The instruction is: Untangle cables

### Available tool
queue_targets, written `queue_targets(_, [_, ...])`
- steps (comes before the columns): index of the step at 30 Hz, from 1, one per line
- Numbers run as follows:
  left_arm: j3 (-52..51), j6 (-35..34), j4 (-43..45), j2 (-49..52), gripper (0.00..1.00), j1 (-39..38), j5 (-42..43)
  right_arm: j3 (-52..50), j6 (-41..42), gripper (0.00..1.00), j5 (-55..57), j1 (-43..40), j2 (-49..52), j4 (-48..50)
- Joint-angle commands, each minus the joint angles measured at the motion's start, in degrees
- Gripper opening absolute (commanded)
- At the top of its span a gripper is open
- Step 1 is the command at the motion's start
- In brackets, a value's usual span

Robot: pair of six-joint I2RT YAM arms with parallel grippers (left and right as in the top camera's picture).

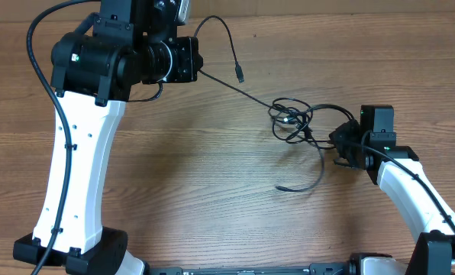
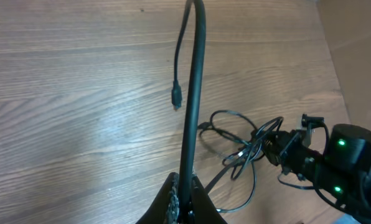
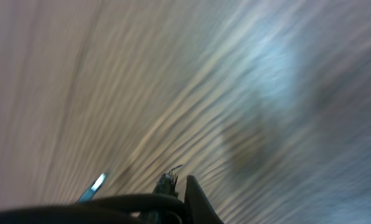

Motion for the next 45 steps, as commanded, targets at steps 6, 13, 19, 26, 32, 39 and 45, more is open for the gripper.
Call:
queue_targets(6, [0.15,-0.98,-0.07,-1.9,0.1,0.81,-2.51,0.55,-11.17,0.04,-33.29,-0.83,-1.31,6.99])
queue_targets(13, [0.13,-6.43,-1.11,-0.59,0.2,0.31,-2.49,0.55,-11.13,0.04,-42.51,-0.61,-2.45,9.14])
queue_targets(19, [0.02,-8.04,-3.82,1.92,0.35,-1.88,-2.49,0.55,-10.88,0.04,-50.97,-0.61,-2.45,14.01])
queue_targets(26, [-0.13,-11.06,-6.54,7.26,0.45,-7.02,-2.01,0.55,-10.93,0.04,-53.92,-0.61,-2.43,17.86])
queue_targets(32, [-0.13,-15.52,-8.15,13.51,0.42,-11.67,-2.05,0.55,-10.93,0.04,-53.86,-0.61,-2.43,17.86])
queue_targets(39, [-0.13,-16.96,-13.11,20.76,0.41,-16.26,-2.1,0.55,-10.88,0.04,-53.79,-0.61,-2.43,17.84])
queue_targets(45, [-0.13,-16.96,-13.33,25.77,0.42,-19.02,-8.48,0.52,-10.45,0.04,-53.81,-0.61,-2.43,16.96])
